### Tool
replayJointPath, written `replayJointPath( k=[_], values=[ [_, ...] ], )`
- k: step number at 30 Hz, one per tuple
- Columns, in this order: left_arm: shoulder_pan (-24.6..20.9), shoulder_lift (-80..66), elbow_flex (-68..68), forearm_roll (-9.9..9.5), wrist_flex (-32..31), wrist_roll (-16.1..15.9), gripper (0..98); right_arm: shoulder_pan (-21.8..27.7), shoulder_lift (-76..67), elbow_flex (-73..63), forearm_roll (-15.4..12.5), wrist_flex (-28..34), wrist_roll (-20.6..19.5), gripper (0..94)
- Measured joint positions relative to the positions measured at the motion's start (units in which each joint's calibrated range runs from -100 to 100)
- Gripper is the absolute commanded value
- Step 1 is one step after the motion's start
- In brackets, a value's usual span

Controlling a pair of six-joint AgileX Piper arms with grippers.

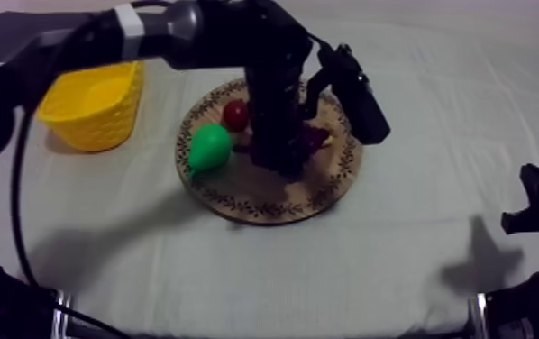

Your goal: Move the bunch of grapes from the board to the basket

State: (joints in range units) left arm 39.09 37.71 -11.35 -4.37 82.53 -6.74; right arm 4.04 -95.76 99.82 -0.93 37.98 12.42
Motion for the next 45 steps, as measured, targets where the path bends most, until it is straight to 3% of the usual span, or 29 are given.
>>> replayJointPath(
  k=[23,45],
  values=[
    [-0.67,-23.5,-0.34,-0.81,11.27,1.07,52.7,0.0,0.0,0.0,0.0,0.0,0.0,0.3],
    [-17.32,-22.91,-0.15,0.39,11.21,-0.86,52.3,0.0,0.0,0.0,0.0,0.0,0.0,0.3]
  ],
)
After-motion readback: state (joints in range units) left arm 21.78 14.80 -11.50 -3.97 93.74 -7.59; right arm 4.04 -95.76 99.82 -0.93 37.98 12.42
